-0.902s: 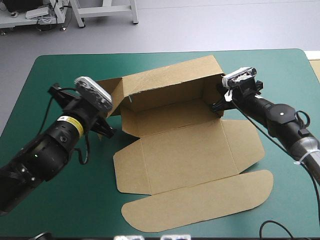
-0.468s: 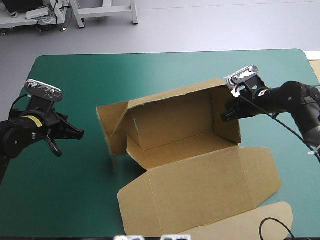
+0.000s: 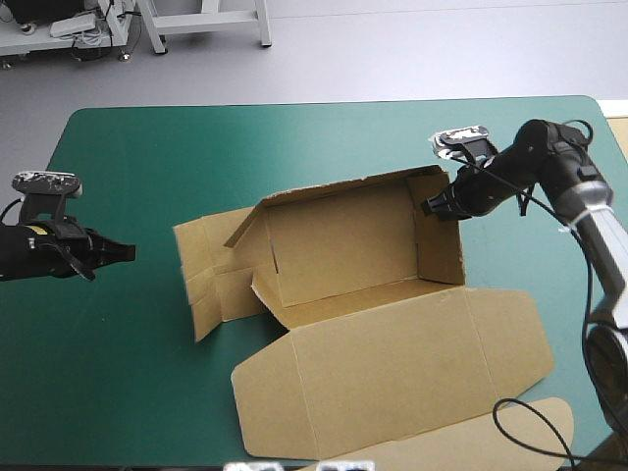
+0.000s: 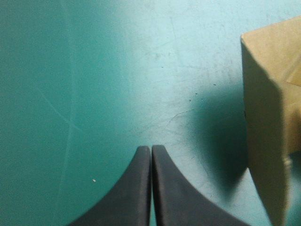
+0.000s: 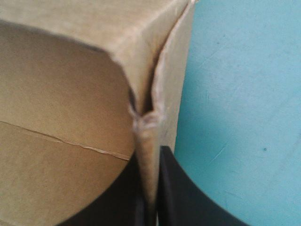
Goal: Fold the box
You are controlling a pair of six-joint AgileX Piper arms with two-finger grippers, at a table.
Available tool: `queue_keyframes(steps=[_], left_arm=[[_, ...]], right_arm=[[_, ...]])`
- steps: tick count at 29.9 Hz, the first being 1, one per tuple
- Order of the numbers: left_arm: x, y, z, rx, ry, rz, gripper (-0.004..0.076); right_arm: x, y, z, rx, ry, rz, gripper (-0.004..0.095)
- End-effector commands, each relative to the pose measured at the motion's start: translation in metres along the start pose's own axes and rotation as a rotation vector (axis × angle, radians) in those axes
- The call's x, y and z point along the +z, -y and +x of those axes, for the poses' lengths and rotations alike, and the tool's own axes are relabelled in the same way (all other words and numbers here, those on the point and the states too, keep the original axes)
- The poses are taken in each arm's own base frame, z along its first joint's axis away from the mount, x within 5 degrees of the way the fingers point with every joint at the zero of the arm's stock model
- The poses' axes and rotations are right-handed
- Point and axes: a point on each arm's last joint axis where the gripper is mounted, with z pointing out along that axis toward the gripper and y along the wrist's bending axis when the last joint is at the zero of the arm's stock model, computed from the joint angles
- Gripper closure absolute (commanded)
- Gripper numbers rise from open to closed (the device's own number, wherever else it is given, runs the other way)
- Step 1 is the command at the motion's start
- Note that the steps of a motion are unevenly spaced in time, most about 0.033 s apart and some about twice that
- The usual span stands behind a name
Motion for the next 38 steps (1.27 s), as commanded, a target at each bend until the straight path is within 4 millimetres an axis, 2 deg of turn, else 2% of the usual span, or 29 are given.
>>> queue_keyframes(steps=[1, 4, 6, 9, 10, 12, 14, 15, 21, 24, 27, 30, 33, 38], left_arm=[[-0.012, 0.001, -0.007, -0.029, 0.083, -0.002, 0.0733], [-0.012, 0.002, -0.006, -0.033, 0.074, 0.003, 0.0733], [-0.011, 0.002, -0.006, -0.033, 0.067, 0.006, 0.0733], [-0.011, 0.002, -0.006, -0.033, 0.068, 0.005, 0.0733], [-0.012, 0.002, -0.006, -0.036, 0.073, 0.009, 0.0733], [-0.012, 0.002, -0.008, -0.037, 0.09, 0.005, 0.0733], [-0.012, 0.001, -0.009, -0.038, 0.104, 0.0, 0.0733], [-0.012, 0.001, -0.009, -0.037, 0.11, -0.004, 0.0733], [-0.012, 0.0, -0.013, -0.038, 0.151, -0.017, 0.0733], [-0.012, -0.001, -0.014, -0.039, 0.157, -0.019, 0.0733], [-0.012, -0.001, -0.014, -0.039, 0.16, -0.02, 0.0733], [-0.012, -0.001, -0.014, -0.039, 0.161, -0.021, 0.0733], [-0.012, -0.001, -0.014, -0.039, 0.161, -0.021, 0.0733], [-0.012, 0.0, -0.014, -0.043, 0.164, -0.014, 0.0733]], right_arm=[[0.008, 0.008, -0.02, 0.035, -0.042, -0.027, 0.0926], [0.024, 0.018, -0.038, 0.077, -0.046, -0.027, 0.0889], [0.028, 0.019, -0.045, 0.08, -0.031, -0.042, 0.0802], [0.025, 0.019, -0.052, 0.07, -0.006, -0.046, 0.0565], [0.022, 0.019, -0.054, 0.06, 0.006, -0.041, 0.0441], [0.013, 0.018, -0.058, 0.062, 0.031, -0.023, 0.0261], [-0.002, 0.014, -0.061, 0.075, 0.071, -0.007, 0.0133], [-0.007, 0.013, -0.061, 0.074, 0.083, 0.001, 0.0111], [-0.048, -0.003, -0.057, 0.037, 0.165, 0.031, 0.0107], [-0.052, -0.003, -0.052, 0.038, 0.154, 0.064, 0.0116], [-0.037, -0.004, -0.045, 0.037, 0.095, 0.064, 0.0117], [-0.011, -0.007, -0.034, 0.016, -0.005, 0.071, 0.0122], [0.016, 0.0, -0.023, 0.016, -0.112, 0.118, 0.0142], [0.044, 0.002, -0.023, 0.074, -0.163, 0.051, 0.0205]])
